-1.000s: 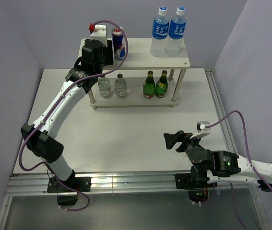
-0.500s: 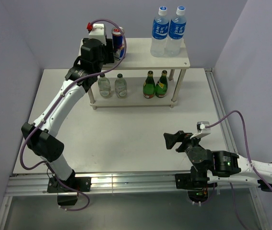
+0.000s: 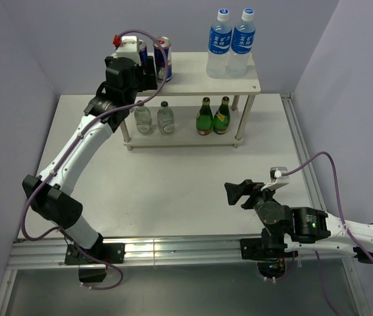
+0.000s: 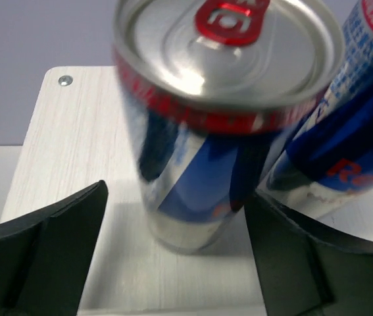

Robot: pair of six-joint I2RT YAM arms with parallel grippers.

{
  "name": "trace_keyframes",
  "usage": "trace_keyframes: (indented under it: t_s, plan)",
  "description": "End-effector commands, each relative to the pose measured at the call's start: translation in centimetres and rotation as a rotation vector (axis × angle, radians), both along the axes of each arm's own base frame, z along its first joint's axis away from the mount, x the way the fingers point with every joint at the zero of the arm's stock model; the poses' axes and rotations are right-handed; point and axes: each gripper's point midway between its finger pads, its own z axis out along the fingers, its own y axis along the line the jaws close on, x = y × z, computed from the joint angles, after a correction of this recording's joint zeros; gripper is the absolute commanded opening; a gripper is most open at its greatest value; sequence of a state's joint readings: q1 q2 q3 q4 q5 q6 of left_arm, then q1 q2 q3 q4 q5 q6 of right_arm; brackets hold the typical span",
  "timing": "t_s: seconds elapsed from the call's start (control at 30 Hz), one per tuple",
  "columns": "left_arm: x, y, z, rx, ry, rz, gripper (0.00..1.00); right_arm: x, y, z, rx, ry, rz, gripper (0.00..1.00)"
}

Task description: Place and organize the beverage onto the shelf

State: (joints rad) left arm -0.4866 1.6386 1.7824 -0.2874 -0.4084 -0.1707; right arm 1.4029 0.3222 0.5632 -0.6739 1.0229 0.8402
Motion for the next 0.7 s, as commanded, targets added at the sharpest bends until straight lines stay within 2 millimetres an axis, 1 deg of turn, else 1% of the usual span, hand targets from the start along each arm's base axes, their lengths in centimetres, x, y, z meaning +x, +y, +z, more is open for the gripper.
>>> trace_keyframes:
  t_s: [0.0,0.03,0.07,0.1,0.17,0.2,0.23,0.27,0.3,0.33,0.37,0.4,0.43,0.47,0.5,0.53,0.57,0.6,0.63,0.67]
  plan:
    - [-2.8,1.3,3.5,-0.085,-0.063,-0.003,0.94,0.1,-0.1,0.6,0.038,-0.015,-0.015,1.0]
    - [-3.3,1.2,3.5,-0.105,-0.056,-0.01,0.99,0.1,-0.1,0.6,0.038,-0.015,-0.015,1.0]
    - [-3.7,1.3,3.3,-0.113,-0.047,-0.01,0.99,0.1,-0.1,0.6,0.037,-0.016,-0.014,1.0]
    - [-4.7,1.7,3.1,-0.12,-0.032,-0.011,0.99,0.1,-0.1,0.6,0.035,-0.016,-0.014,1.0]
    - [-6.1,1.5,2.6,-0.152,-0.008,-0.04,0.99,0.1,-0.1,0.6,0.035,-0.016,-0.013,1.0]
    - [-7.8,1.8,1.8,-0.171,0.014,-0.05,0.99,0.2,-0.1,0.6,0.034,-0.016,-0.014,1.0]
    - [-9.0,1.4,1.3,-0.182,0.03,-0.068,0.99,0.1,-0.1,0.6,0.034,-0.015,-0.015,1.0]
    - [-10.1,1.2,-1.0,-0.168,0.076,-0.078,0.99,0.1,-0.1,0.5,0.034,-0.013,-0.014,1.0]
    - [-12.2,1.8,0.0,-0.186,0.053,-0.079,0.99,0.1,-0.1,0.6,0.035,-0.014,-0.014,1.0]
    - [-14.2,0.6,-0.8,-0.182,0.08,-0.122,0.99,0.1,0.0,0.6,0.037,-0.012,-0.011,1.0]
    - [-15.7,0.3,-1.6,-0.174,0.105,-0.136,0.99,0.1,0.1,0.5,0.031,-0.012,-0.006,1.0]
    - [-17.5,1.1,-0.2,-0.2,0.078,-0.13,0.99,0.1,0.2,0.5,0.033,-0.014,-0.003,1.0]
    - [-19.4,0.5,-0.6,-0.197,0.117,-0.174,0.99,0.1,0.3,0.6,0.031,-0.015,0.001,1.0]
    - [-20.5,0.9,0.6,-0.211,0.103,-0.193,0.99,0.1,0.3,0.5,0.021,-0.015,0.003,1.0]
    - [-21.9,1.8,2.0,-0.238,0.075,-0.207,0.99,0.1,0.3,0.6,0.021,-0.016,0.001,1.0]
    - [-22.8,2.6,2.6,-0.248,0.067,-0.207,0.99,0.1,0.3,0.7,0.02,-0.015,-0.001,1.0]
    - [-24.3,4.1,3.6,-0.263,0.041,-0.206,0.99,0.1,0.4,0.7,0.012,-0.017,0.005,0.99]
    - [-24.9,4.9,4.0,-0.257,0.024,-0.206,0.99,0.1,0.5,1.0,0.017,-0.022,0.01,0.98]
    - [-25.2,5.7,3.7,-0.247,0.012,-0.188,0.99,0.0,0.5,1.1,0.014,-0.025,0.017,0.97]
    - [-26.2,7.0,4.6,-0.267,-0.037,-0.186,0.99,0.0,0.5,1.3,0.015,-0.027,0.024,0.97]
